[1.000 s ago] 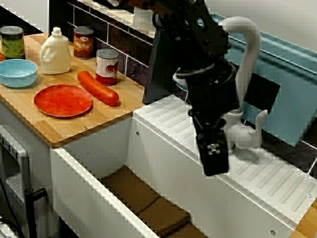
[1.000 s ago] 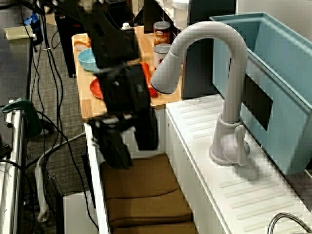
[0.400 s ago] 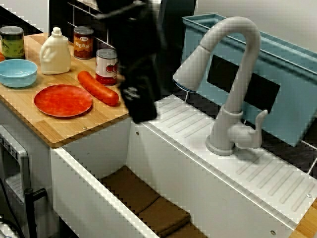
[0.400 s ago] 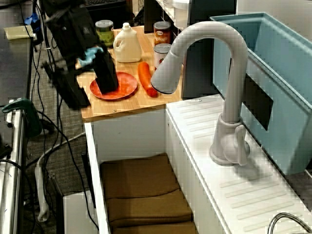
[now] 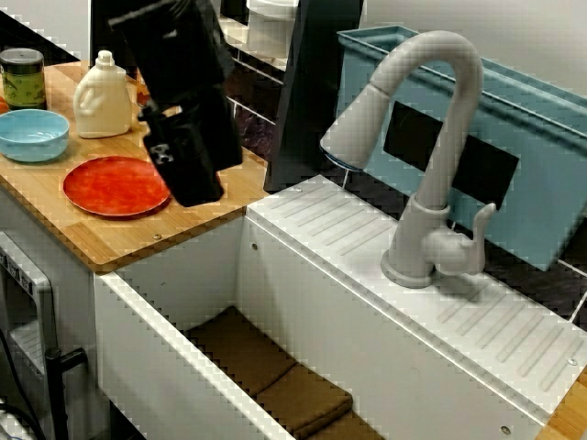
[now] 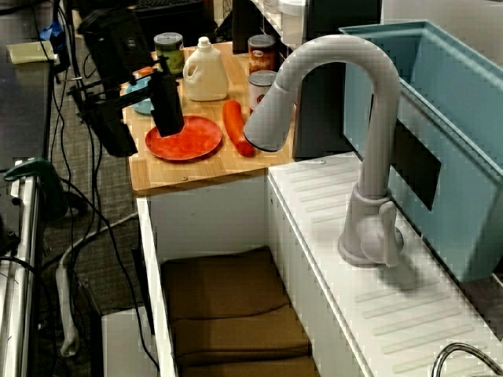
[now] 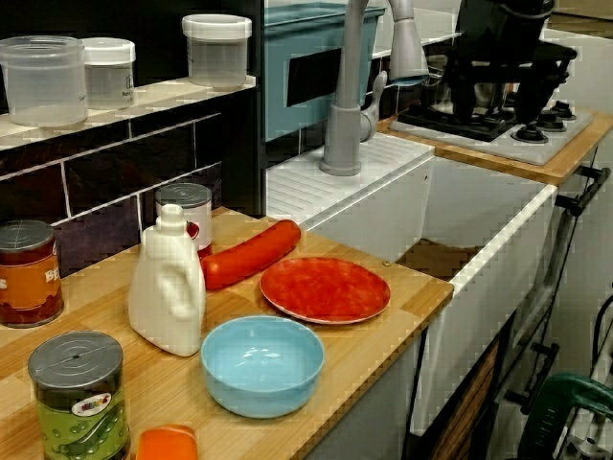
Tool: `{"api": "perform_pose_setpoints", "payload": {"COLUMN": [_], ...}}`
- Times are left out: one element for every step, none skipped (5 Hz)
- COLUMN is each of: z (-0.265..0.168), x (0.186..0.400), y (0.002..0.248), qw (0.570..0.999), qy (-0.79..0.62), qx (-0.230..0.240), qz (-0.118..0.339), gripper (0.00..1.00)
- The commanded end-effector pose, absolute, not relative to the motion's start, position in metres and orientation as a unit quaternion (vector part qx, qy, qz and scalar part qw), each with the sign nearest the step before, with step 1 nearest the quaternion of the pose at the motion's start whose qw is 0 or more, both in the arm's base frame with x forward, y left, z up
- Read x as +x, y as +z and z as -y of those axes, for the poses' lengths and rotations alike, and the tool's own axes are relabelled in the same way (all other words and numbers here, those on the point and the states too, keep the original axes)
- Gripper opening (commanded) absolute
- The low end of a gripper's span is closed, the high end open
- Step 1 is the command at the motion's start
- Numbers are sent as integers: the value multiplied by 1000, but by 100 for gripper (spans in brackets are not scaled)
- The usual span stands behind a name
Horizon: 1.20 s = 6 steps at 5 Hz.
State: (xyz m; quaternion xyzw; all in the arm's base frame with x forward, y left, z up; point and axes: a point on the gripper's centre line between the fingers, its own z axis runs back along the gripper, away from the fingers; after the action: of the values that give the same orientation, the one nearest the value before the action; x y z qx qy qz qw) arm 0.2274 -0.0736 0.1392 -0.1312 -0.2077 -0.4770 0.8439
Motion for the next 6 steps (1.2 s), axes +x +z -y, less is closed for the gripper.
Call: {"api": "perform_pose_setpoints", "payload": {"z": [25, -3, -23, -35, -50, -61], "x": [285, 314, 330, 338, 339, 341], "y": [121, 112, 106, 99, 104, 107], "qw": [868, 878, 878, 856, 830, 799], "qy": [-438, -420, -426, -475, -533, -586], "qx": [-90, -61, -45, -31, -42, -46], "qz": [215, 222, 215, 203, 159, 128], "gripper": [100, 100, 100, 100, 100, 100]}}
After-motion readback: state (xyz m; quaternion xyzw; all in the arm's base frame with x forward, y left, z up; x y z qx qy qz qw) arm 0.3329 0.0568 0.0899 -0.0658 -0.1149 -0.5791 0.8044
